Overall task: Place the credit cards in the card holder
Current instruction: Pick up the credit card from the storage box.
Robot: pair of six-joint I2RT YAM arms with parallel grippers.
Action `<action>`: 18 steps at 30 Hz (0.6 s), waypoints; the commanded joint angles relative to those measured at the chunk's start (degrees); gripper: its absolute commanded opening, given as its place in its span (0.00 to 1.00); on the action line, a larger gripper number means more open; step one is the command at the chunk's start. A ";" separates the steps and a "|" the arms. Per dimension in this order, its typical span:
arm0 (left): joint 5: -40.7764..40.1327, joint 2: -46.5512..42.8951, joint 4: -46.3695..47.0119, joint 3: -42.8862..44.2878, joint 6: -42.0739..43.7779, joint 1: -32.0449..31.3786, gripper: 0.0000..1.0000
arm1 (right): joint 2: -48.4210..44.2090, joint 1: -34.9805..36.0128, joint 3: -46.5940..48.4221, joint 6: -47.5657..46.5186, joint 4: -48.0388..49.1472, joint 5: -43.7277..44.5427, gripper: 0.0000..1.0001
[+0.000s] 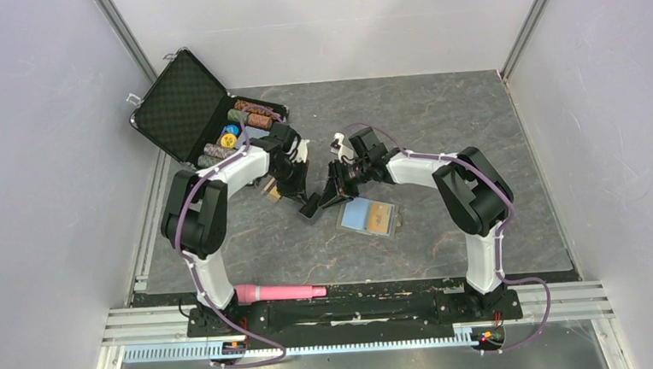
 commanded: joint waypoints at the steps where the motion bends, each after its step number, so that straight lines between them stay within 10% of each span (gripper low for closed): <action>1: 2.43 -4.01 -1.60 0.74 -2.50 -1.48 0.02 | 0.40 -0.74 3.17 -2.63 1.40 4.18 0.24; 18: 9.53 0.24 -5.71 5.23 1.19 -3.41 0.23 | -0.63 -0.85 2.20 -4.01 0.16 4.36 0.24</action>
